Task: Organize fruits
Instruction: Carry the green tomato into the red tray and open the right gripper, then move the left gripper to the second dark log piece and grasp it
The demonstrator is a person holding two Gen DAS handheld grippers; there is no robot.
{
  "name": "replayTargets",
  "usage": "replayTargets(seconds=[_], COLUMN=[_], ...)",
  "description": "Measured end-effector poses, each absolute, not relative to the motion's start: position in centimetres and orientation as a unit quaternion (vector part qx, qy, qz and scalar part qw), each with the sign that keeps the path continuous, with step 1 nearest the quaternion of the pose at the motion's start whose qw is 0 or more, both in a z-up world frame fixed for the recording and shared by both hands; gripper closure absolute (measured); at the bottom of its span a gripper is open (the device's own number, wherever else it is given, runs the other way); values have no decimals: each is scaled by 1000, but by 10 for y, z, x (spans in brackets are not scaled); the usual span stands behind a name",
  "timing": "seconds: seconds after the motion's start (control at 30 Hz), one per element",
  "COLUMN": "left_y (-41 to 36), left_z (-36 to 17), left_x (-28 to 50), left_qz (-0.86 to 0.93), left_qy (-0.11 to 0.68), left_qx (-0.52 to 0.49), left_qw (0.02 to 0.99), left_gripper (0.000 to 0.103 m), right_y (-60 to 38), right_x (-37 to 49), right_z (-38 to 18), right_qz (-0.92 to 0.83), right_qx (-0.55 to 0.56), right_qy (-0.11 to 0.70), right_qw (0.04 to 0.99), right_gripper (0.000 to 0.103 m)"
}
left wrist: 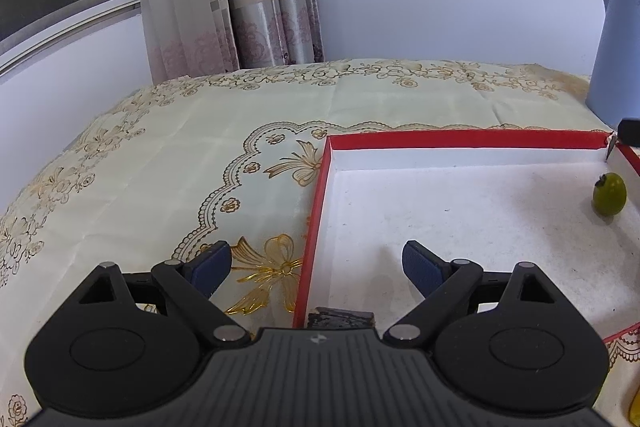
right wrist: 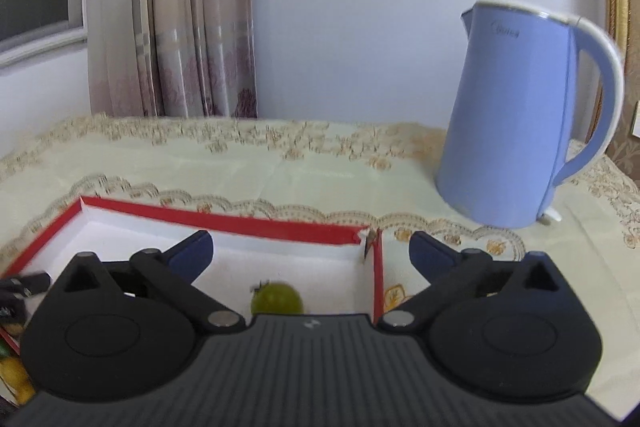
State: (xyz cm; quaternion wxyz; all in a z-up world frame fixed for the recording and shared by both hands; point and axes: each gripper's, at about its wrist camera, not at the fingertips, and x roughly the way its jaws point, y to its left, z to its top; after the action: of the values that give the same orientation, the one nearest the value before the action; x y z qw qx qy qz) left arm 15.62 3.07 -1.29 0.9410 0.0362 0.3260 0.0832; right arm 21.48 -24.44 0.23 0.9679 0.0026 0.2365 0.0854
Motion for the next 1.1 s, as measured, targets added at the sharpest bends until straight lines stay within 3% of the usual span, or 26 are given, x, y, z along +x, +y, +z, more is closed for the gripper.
replayTargets(seconds=[0.3, 0.57, 0.67, 0.87, 1.1], left_y=[37, 59, 65, 53, 18], left_z=[10, 18, 11, -5, -12], left_x=[146, 96, 77, 41, 22], left_qz=[75, 38, 35, -8, -20], left_qy=[317, 312, 304, 318, 321], left_qx=[19, -9, -20, 1, 26], left_qw=[945, 949, 952, 948, 946], left_gripper=[10, 10, 10, 10, 10], right_y=[-232, -245, -248, -243, -250], right_x=[217, 115, 84, 43, 35], right_z=[22, 48, 31, -9, -26], right_qz=[65, 93, 87, 32, 42], right_qx=[-27, 52, 80, 34, 43], right_qy=[305, 179, 171, 157, 140], right_qw=[950, 978, 978, 986, 988], right_gripper=[0, 0, 0, 0, 0])
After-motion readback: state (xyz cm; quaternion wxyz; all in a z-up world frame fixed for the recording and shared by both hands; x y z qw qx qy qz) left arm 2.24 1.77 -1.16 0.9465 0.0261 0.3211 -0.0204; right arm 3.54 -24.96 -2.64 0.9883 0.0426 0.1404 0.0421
